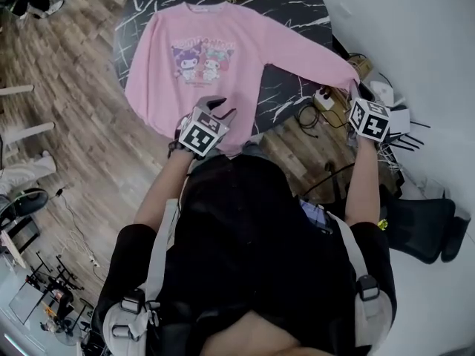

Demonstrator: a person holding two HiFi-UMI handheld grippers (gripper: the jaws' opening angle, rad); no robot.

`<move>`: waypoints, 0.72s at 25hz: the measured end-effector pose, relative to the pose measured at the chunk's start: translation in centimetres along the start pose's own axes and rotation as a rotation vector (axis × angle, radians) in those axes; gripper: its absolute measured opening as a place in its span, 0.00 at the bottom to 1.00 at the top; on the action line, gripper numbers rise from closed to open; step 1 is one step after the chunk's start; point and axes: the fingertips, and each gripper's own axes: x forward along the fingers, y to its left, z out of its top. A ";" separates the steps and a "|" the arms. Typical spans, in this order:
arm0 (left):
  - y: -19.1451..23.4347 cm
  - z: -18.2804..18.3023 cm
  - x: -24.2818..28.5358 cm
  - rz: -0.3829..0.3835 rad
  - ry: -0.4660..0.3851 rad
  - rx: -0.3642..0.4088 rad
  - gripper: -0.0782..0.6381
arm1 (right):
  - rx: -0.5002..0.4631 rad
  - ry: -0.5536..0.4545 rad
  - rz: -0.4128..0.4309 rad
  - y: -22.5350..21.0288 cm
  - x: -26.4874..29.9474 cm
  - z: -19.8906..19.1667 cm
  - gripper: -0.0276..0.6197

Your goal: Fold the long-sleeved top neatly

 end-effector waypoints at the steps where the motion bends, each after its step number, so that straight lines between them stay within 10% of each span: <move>1: 0.2 -0.2 -0.2 0.008 0.006 -0.008 0.33 | 0.002 -0.006 0.018 0.6 0.2 0.5 0.13; 18: 11.8 -8.5 -9.7 0.066 -0.041 -0.118 0.33 | -0.055 -0.064 0.209 23.3 3.8 10.9 0.13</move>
